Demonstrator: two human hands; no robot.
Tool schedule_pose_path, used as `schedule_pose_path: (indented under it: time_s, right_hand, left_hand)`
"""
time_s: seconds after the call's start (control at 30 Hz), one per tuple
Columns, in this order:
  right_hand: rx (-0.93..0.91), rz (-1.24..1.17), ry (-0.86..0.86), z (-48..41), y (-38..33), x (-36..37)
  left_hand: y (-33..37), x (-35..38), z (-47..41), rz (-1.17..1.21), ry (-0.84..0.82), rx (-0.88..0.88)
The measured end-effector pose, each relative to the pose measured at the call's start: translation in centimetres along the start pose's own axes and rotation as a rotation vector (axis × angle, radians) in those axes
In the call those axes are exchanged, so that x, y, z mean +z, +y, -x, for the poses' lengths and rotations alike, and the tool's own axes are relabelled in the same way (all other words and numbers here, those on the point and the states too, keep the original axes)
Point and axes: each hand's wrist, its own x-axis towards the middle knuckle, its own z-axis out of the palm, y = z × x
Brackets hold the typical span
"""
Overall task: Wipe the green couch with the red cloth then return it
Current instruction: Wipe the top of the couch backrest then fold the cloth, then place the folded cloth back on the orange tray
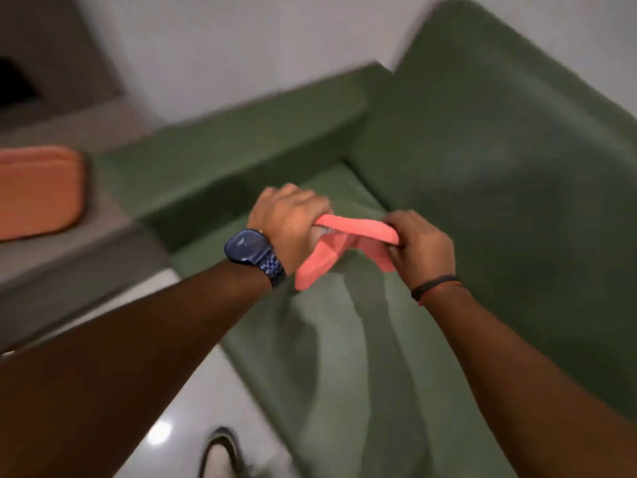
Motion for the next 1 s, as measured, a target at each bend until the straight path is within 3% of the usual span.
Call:
schedule_pose_path:
  time_s: [0.1, 0.2, 0.4, 0.6, 0.73, 0.8, 0.87, 0.93, 1.0]
  right_hand:
    - [-0.134, -0.113, -0.058, -7.6, -13.4, 4.5]
    - [-0.275, -0.149, -0.087, -12.5, -23.4, 7.0]
    - [-0.531, -0.213, -0.234, -21.9, -37.4, 15.4]
    - [-0.630, -0.222, -0.302, -29.4, -44.1, 22.8]
    - [-0.491, -0.226, -0.124, -31.4, -46.1, 25.8]
    - [-0.379, -0.249, -0.133, -30.6, -47.3, 28.1]
    - [-0.277, -0.343, -0.196, -28.4, -49.0, 30.7]
    - [-0.391, -0.339, -0.267, -25.7, -52.2, 34.1]
    - [-0.580, -0.288, -0.599, -22.8, -55.7, 37.3]
  left_hand:
    - [-10.9, -10.9, 4.7, -0.106, 0.089, -0.133]
    - [-18.6, -18.5, 9.3, -0.203, 0.058, -0.240]
    - [-32.5, -25.7, 14.9, -0.361, 0.070, -0.478]
    - [-44.2, -28.3, 14.7, -0.455, 0.062, -0.617]
    - [-50.0, -28.6, 12.4, -0.460, 0.023, -0.622]
    - [-53.0, -27.6, 11.8, -0.485, -0.007, -0.603]
    - [-56.0, -26.2, 12.6, -0.508, -0.081, -0.606]
    - [-59.3, -24.6, 14.8, -0.476, -0.148, -0.659]
    - [-62.0, -23.4, 17.8, -0.410, -0.204, -0.879]
